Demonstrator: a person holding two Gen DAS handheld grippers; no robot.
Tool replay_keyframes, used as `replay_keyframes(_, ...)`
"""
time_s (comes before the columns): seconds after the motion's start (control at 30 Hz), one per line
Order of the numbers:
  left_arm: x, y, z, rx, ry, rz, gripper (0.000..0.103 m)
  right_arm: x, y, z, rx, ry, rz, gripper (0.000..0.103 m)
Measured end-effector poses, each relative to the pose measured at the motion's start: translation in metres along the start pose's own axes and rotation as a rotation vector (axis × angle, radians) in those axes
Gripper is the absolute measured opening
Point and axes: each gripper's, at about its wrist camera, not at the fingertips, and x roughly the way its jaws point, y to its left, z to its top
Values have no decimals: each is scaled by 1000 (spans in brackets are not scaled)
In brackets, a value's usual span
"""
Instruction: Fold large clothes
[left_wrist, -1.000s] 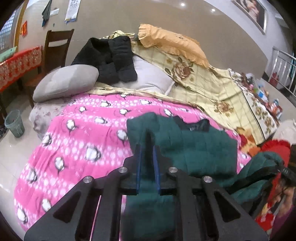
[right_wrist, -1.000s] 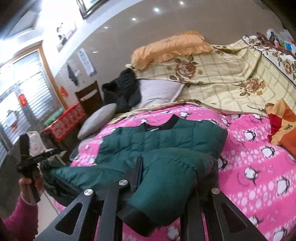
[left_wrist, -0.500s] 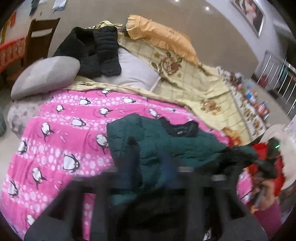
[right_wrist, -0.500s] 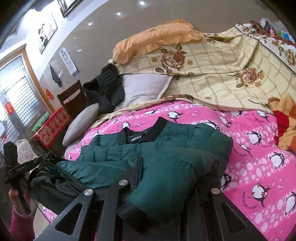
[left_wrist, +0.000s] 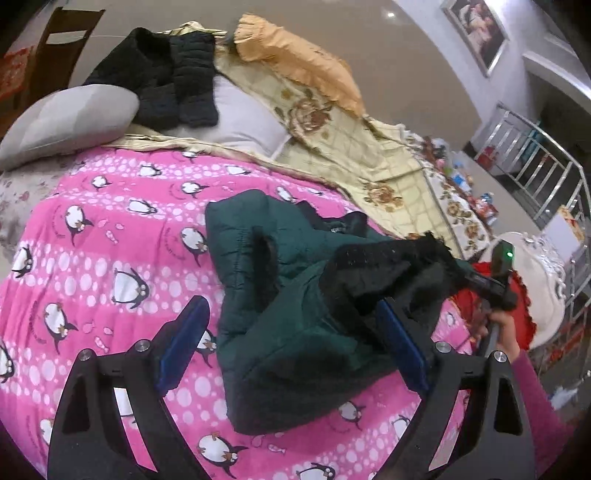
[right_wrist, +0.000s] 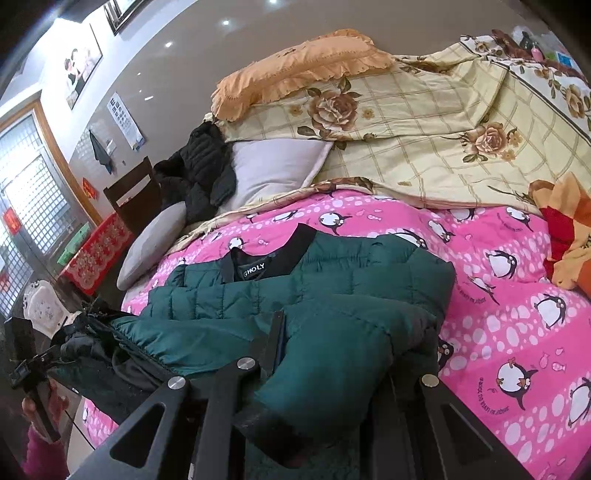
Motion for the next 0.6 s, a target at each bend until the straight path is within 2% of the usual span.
replay_keyframes(0.1, 0, 4, -3, 2, 45, -87, 92, 2, -2, 0, 4, 5, 0, 16)
replay_keyframes(0.17, -6, 9, -2, -17, 12, -126, 92, 2, -2, -1, 7, 5, -1, 16)
replay_keyframes(0.3, -12, 15, -3, -7, 6, -152, 92, 4, -2, -1, 8, 11, -10, 16)
replay_keyframes(0.37, -14, 17, -6, 2, -2, -141, 92, 4, -2, -1, 10, 13, -11, 16)
replay_keyframes(0.5, -6, 12, -15, 96, 23, -62, 92, 5, -3, -1, 12, 16, -13, 16)
replay_keyframes(0.6, 5, 12, -19, 118, 41, -51, 92, 7, -4, -1, 13, 21, -15, 16)
